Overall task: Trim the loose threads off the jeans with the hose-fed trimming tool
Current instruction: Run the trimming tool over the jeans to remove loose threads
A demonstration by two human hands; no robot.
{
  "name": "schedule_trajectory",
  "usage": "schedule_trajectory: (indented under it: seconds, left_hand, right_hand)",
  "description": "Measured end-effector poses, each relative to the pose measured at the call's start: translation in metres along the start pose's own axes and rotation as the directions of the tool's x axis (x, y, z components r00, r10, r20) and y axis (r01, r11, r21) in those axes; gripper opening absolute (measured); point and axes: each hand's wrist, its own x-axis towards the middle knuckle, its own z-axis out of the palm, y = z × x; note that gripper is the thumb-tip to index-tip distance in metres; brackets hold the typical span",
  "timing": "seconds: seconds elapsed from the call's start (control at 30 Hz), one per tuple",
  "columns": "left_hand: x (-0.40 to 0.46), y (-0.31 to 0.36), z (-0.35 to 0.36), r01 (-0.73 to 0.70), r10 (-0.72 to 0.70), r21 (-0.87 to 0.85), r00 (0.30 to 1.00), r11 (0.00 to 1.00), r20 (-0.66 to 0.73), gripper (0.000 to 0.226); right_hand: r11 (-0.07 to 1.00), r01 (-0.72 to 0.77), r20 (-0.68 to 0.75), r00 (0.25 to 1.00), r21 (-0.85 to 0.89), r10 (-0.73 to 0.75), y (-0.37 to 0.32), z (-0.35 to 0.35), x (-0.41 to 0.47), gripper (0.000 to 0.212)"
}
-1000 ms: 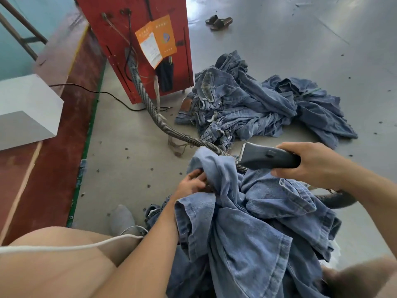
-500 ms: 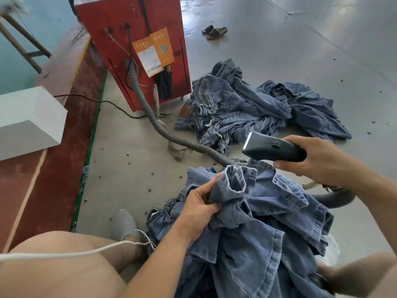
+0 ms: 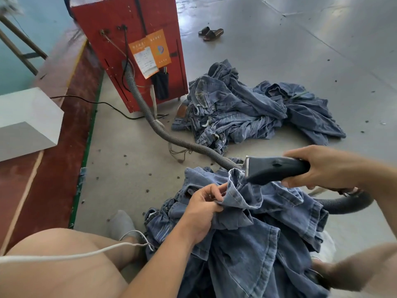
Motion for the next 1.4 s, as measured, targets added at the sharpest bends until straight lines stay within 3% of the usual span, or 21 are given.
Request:
schedule_trajectory:
  seconds: [0.1,0.2,0.3,0.43,0.53,0.6,0.67,0.7,0.73,0.8,0.87,0.93,0.97,1.0,1.03,1.13,1.17,1.2,1.23,1.33,1.4]
  left_hand:
    - [-0.004,0.003,0.003,0.079,-0.058,-0.193,0.992,0.978,0.113,0.036]
    - [-0.005,0.013,0.005,0.208,-0.130,-0.352,0.964,0.913,0.232,0.028]
    - [-0.002,0.014,0.009,0.269,-0.266,-0.079,0.963,0.960,0.045,0.045]
    - [-0.001,0.010,0.021,0.070,-0.052,0.409,0.997,0.910,-0.054,0.017]
    - [0.002,0.007,0.032,-0.205,0.365,0.675,0.925,0.709,-0.103,0.024]
    - [0.005,0.005,0.036,-0.365,0.686,0.817,0.725,0.447,-0.052,0.027]
    - [0.008,-0.004,0.029,-0.430,0.833,0.895,0.534,0.119,0.146,0.021]
    - [0.008,-0.011,0.023,-0.428,0.815,0.904,0.526,0.006,0.244,0.019]
    - [0.006,-0.018,0.018,-0.419,0.755,0.906,0.571,-0.068,0.321,0.018]
    - [-0.002,-0.037,0.009,-0.446,0.586,0.889,0.693,-0.109,0.420,0.013]
    - [-0.013,-0.048,0.010,-0.468,0.475,0.883,0.785,0.032,0.399,0.011]
    - [-0.016,-0.044,0.012,-0.370,0.417,0.865,0.883,0.339,0.215,0.030]
    - [-0.015,-0.041,0.011,-0.316,0.419,0.845,0.900,0.430,0.124,0.030]
    - [-0.013,-0.036,0.011,-0.263,0.433,0.857,0.900,0.443,0.053,0.023]
    - [-0.011,-0.033,0.009,-0.196,0.432,0.906,0.902,0.376,0.016,0.022]
    - [-0.009,-0.029,0.002,0.106,0.238,0.991,0.963,0.080,-0.123,0.058]
    - [-0.008,-0.028,0.001,0.125,0.231,0.992,0.965,0.003,-0.122,0.053]
    - [-0.007,-0.024,0.001,0.095,0.260,0.995,0.961,0.024,-0.098,0.039]
    - [-0.004,-0.020,0.001,0.036,0.316,0.989,0.945,0.147,-0.081,0.024]
    - [0.002,-0.009,0.003,-0.070,0.395,0.796,0.892,0.601,-0.220,0.019]
    - [0.003,-0.005,0.007,-0.115,0.403,0.681,0.871,0.723,-0.281,0.020]
  right_hand:
    - [0.999,-0.004,0.065,0.998,-0.045,0.007,-0.009,0.009,0.005,0.020]
    - [0.993,0.012,-0.037,0.999,-0.117,-0.016,-0.017,0.017,0.014,0.017]
    - [0.996,0.008,-0.155,0.988,-0.091,-0.022,-0.017,0.016,0.019,0.019]
    - [0.999,0.043,-0.248,0.968,0.025,-0.035,-0.009,0.003,0.016,0.024]
    - [0.997,0.054,-0.256,0.966,0.049,-0.039,-0.004,-0.003,0.012,0.026]
    - [0.998,0.049,-0.230,0.972,0.046,-0.037,-0.005,-0.001,0.010,0.026]
    - [0.999,0.043,-0.198,0.979,0.010,-0.041,-0.006,0.004,0.010,0.024]
    - [0.999,0.037,-0.185,0.982,-0.017,-0.040,-0.006,0.007,0.010,0.023]
    - [0.999,0.024,-0.173,0.984,-0.041,-0.031,-0.006,0.010,0.011,0.021]
    - [0.997,-0.012,-0.150,0.989,-0.079,0.000,-0.004,0.013,0.012,0.019]
    - [0.992,-0.049,-0.127,0.991,-0.114,0.034,-0.001,0.014,0.014,0.019]
    - [0.990,-0.067,-0.121,0.991,-0.121,0.052,0.002,0.013,0.013,0.018]
    - [0.990,-0.068,-0.122,0.991,-0.121,0.054,0.003,0.013,0.013,0.017]
    - [0.990,-0.067,-0.123,0.991,-0.123,0.052,0.003,0.013,0.012,0.017]
    - [0.990,-0.065,-0.122,0.991,-0.125,0.050,0.003,0.013,0.013,0.017]
    - [0.989,-0.060,-0.114,0.992,-0.134,0.045,-0.003,0.015,0.013,0.016]
    - [0.989,-0.057,-0.109,0.993,-0.135,0.042,-0.004,0.016,0.013,0.016]
    - [0.989,-0.054,-0.106,0.994,-0.138,0.039,-0.006,0.016,0.013,0.016]
    - [0.989,-0.051,-0.109,0.993,-0.141,0.036,-0.007,0.016,0.013,0.016]
    - [0.991,-0.024,-0.135,0.991,-0.129,0.007,-0.009,0.014,0.010,0.017]
    - [0.996,0.010,-0.133,0.991,-0.084,-0.021,-0.010,0.010,0.006,0.017]
